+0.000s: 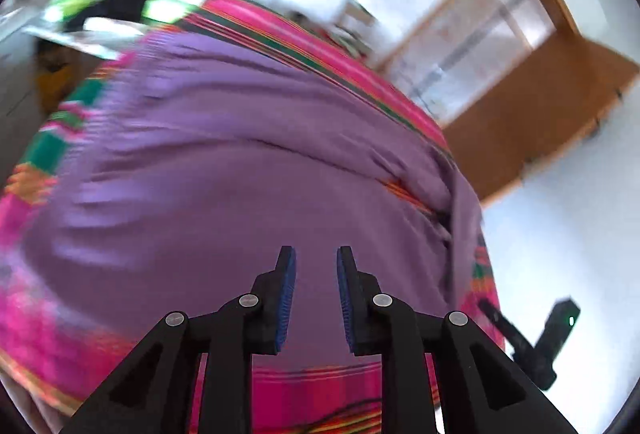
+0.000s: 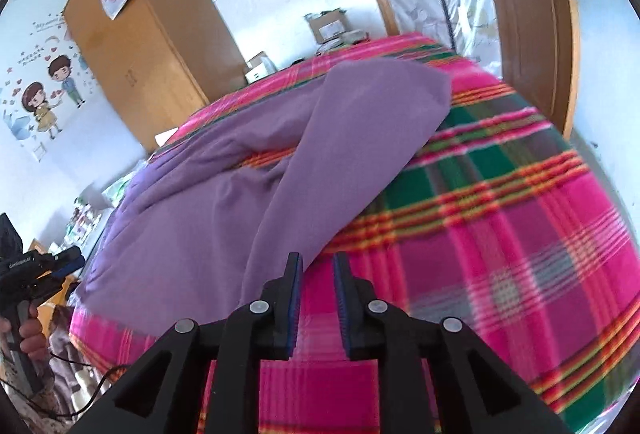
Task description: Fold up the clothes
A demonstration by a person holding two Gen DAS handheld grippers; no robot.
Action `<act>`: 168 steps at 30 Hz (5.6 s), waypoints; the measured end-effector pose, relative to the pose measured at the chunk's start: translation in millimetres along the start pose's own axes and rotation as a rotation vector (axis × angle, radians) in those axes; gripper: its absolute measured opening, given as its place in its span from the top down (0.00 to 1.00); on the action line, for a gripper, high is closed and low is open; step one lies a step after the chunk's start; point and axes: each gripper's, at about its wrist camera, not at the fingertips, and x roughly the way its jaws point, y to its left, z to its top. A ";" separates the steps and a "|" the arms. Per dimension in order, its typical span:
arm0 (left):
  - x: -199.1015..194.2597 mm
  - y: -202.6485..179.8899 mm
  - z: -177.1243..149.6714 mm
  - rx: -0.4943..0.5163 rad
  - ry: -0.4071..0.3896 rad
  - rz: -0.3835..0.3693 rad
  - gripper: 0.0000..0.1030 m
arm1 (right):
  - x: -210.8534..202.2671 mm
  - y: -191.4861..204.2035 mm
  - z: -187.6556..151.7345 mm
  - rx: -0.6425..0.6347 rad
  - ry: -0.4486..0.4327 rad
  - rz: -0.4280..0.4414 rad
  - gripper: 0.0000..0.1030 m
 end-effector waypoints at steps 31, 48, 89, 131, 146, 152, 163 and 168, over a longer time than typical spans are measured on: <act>197.3 -144.5 15.7 0.173 0.371 -0.204 0.62 | 95.6 6.0 149.9 -0.254 0.035 -0.142 0.66; 197.3 -145.7 3.0 0.217 0.370 -0.232 0.62 | 141.6 20.8 168.2 -0.331 0.068 -0.252 0.85; 179.4 -153.0 2.5 0.239 0.328 -0.197 0.62 | 2.9 -38.0 73.9 -0.129 -0.024 -0.249 0.98; 224.3 -149.1 44.0 -0.025 0.400 -0.207 0.58 | 71.4 -4.6 135.2 -0.255 0.005 -0.155 0.94; 213.2 -162.7 85.8 -0.029 0.233 -0.251 0.96 | 52.0 -17.1 137.6 -0.200 -0.057 -0.163 0.98; 211.8 -164.8 104.5 -0.026 0.185 -0.251 0.96 | 47.8 -23.0 137.1 -0.173 -0.077 -0.160 0.98; 201.7 -161.2 125.2 -0.027 0.096 -0.211 0.97 | 36.8 -41.0 137.7 -0.097 -0.125 -0.207 0.98; 199.2 -153.1 125.7 -0.038 0.091 -0.185 0.97 | 32.0 -54.9 135.5 -0.054 -0.136 -0.234 0.98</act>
